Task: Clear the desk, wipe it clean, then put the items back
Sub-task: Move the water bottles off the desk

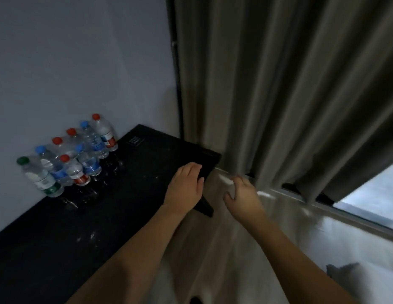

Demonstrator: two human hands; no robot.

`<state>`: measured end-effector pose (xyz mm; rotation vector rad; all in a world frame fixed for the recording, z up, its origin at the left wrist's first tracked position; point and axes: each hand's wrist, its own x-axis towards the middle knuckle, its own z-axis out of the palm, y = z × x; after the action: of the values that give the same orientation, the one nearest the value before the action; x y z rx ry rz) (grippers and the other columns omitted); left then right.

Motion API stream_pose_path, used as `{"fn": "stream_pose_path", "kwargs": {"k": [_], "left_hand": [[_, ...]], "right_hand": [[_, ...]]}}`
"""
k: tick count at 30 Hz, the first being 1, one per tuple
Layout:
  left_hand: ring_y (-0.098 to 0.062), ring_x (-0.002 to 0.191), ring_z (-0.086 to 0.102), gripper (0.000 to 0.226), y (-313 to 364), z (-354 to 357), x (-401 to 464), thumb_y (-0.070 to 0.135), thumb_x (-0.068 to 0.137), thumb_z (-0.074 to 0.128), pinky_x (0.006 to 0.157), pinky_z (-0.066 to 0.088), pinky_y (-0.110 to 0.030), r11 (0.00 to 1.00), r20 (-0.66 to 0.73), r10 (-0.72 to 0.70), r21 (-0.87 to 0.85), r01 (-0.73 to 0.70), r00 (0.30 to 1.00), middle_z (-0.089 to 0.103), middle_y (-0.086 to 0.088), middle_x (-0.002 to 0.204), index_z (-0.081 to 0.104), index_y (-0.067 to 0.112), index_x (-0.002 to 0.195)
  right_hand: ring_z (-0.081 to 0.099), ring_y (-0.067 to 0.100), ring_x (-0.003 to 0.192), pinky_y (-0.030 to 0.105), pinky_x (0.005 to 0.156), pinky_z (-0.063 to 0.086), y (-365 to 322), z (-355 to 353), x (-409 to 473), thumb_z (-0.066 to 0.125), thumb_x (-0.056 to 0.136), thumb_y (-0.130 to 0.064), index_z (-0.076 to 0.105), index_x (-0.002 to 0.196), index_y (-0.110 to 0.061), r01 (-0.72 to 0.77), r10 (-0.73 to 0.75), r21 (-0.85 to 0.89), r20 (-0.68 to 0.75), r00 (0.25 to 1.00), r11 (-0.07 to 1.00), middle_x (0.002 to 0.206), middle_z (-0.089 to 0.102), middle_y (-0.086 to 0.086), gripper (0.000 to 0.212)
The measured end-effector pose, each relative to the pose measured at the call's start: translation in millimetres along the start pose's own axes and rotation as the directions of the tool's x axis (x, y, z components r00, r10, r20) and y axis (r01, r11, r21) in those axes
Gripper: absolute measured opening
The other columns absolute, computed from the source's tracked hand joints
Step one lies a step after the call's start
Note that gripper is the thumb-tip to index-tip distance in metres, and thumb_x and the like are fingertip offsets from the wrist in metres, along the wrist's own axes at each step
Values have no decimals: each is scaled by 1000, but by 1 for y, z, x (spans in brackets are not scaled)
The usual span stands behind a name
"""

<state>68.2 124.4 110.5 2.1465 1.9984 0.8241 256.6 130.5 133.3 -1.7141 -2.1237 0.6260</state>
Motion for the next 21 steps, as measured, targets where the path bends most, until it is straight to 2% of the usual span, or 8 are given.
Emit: {"fn": "stream_pose_path", "kwargs": {"k": [5,9,13,15,18,21], "left_hand": [[-22,128,44,41,-50,0,58,26,99,49,108,40,-39,981,-89,-191,-41,188,978,51,-8,136,50,9,136],[-17,127,44,40,-98,-9,75,27,97,52,105,43,-35,943,-123,-331,-22,331,935,50,-3,136,49,14,136],[-17,126,47,41,-141,-29,71,29,97,51,105,43,-34,827,-256,-542,6,562,801,51,-2,135,49,15,136],[-21,125,48,41,-158,-44,69,30,97,50,105,42,-34,762,-315,-606,34,647,731,51,-3,134,50,14,136],[-21,122,49,41,-177,-65,56,26,96,53,102,43,-33,644,-411,-703,-21,765,581,52,-3,134,50,15,135],[-21,123,48,42,-191,-79,32,26,95,54,104,42,-33,549,-451,-751,-21,836,482,51,-3,135,49,15,136]], "right_hand": [[48,25,125,28,104,35,-34,11,99,62,87,-18,49,136,-7,158,-159,13,51,986,987,139,48,10,52],[45,21,128,28,108,33,-61,44,161,58,91,-21,45,140,-9,288,-293,59,220,930,956,142,44,7,52],[44,18,128,28,112,33,-104,71,210,57,92,-22,44,140,-12,444,-460,129,336,822,887,143,44,6,51],[44,17,129,27,112,33,-131,86,233,58,92,-21,46,139,-14,534,-546,140,355,759,834,143,44,4,50],[42,17,132,29,113,32,-177,114,251,58,92,-23,45,141,-15,599,-609,162,387,693,784,145,42,3,51],[40,16,134,29,112,33,-218,145,248,57,93,-25,43,142,-17,673,-678,206,460,574,710,147,40,1,52]]}}
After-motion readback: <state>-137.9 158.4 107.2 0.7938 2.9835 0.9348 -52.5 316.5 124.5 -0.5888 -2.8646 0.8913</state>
